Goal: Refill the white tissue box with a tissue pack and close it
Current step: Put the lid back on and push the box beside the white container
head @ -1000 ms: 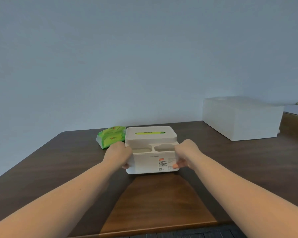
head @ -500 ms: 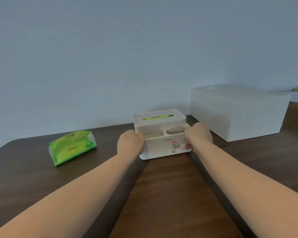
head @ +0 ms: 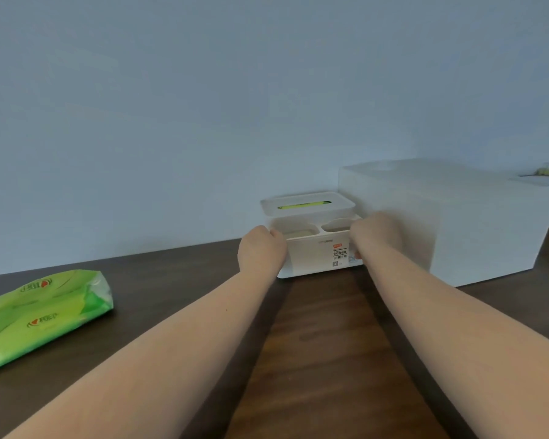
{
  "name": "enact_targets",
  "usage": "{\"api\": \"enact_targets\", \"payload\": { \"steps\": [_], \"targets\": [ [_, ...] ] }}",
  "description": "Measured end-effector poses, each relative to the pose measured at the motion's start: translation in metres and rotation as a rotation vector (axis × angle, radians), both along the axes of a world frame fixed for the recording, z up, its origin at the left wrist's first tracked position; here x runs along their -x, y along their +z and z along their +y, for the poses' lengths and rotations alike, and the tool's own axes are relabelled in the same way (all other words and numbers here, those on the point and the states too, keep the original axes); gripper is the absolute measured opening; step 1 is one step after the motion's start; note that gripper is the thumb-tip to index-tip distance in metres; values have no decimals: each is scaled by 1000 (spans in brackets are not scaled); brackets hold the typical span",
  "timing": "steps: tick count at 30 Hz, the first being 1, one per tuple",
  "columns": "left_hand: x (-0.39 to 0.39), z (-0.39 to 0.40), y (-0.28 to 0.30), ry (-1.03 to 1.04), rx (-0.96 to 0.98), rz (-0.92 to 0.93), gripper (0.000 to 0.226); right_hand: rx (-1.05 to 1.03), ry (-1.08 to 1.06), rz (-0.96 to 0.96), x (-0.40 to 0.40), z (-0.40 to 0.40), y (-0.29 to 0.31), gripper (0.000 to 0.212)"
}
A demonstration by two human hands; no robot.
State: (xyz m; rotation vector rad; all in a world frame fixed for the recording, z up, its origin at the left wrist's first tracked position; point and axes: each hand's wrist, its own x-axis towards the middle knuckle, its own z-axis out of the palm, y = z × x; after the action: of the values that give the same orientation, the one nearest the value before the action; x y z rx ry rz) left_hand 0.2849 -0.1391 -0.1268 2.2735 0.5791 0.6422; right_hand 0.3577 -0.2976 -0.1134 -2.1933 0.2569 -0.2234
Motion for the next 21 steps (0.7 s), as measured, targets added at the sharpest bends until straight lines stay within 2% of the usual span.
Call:
{"api": "enact_targets", "payload": {
  "steps": [7,11,14,16,18,21],
  "targets": [
    [-4,-1,-9,-20,-21,-100,50,34,-16,-85,-11,-5,-8,36],
    [8,3,-22,-77,117,-54,55,-29,18,-99,-3,-8,-9,40],
    [24,13,-33,-72,39,30,39,-80,37,-90,15,-18,-6,35],
    [36,18,-37,-79,-4,59,25,-192,59,-82,38,-27,3,25],
    [45,22,-38,-92,-39,67,30,-427,135,-92,68,-38,25,15],
    [56,23,-39,-106,-75,77,31,-743,303,-309,130,-51,77,15]
  ]
}}
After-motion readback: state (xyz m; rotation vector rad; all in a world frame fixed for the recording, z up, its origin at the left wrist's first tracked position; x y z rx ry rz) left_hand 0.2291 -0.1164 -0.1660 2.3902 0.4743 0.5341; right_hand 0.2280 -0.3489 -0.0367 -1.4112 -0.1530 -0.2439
